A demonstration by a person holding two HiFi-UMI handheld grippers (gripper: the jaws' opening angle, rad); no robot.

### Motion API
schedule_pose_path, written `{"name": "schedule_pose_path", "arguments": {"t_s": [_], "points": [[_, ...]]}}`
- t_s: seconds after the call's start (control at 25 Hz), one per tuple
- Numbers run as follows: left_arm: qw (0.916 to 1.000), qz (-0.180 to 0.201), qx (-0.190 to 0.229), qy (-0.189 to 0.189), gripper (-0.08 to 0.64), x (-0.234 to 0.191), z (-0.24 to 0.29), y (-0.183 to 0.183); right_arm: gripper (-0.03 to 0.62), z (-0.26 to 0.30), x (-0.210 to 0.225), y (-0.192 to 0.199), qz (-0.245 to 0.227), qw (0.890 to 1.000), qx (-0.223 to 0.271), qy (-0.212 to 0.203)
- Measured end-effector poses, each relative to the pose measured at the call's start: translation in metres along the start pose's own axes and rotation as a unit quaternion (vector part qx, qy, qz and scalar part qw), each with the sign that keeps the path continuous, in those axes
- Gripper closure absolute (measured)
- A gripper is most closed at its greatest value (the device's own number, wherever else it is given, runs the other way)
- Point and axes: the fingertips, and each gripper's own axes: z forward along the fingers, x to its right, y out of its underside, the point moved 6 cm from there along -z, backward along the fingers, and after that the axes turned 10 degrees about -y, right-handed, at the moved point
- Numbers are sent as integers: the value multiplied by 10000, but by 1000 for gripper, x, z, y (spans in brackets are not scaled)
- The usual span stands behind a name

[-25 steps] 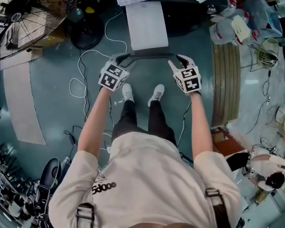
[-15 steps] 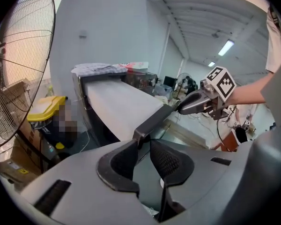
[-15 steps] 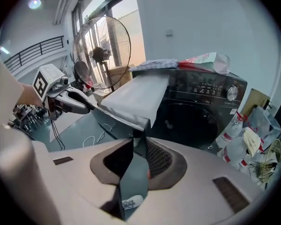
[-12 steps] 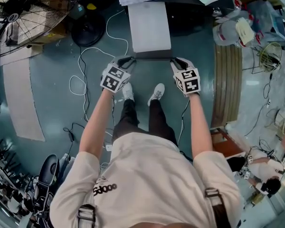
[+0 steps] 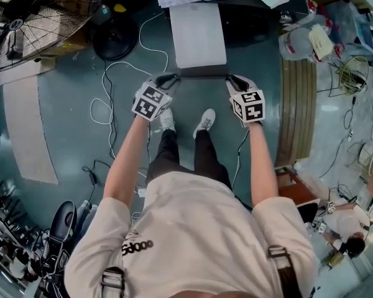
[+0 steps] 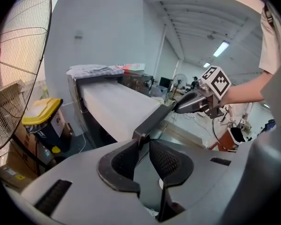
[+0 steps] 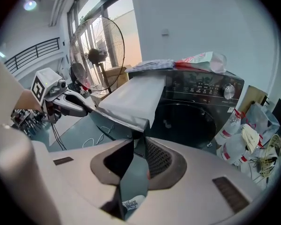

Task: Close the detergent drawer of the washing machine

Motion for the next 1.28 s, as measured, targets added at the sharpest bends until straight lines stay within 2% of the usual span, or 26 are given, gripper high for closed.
{"name": "schedule_pose_path", "arguments": {"t_s": [0.2,0.44,0.72,1.08,1.28], "points": [[10000,-16,-34,-73,476,-2,2,-5,520,0,4,-4,107,9999,40,-16],[9989,-275,116,-350,476,-21,5,-21,520,5,12,-28,196,9995,244,-4],[9976,-197,57,-664,476,-42,16,-37,519,19,26,-53,295,9989,366,38],[9973,-237,72,-686,476,-48,22,-41,518,26,32,-56,286,9990,335,57],[9968,-394,126,-687,474,-52,25,-41,517,30,35,-56,288,9990,332,48]]}}
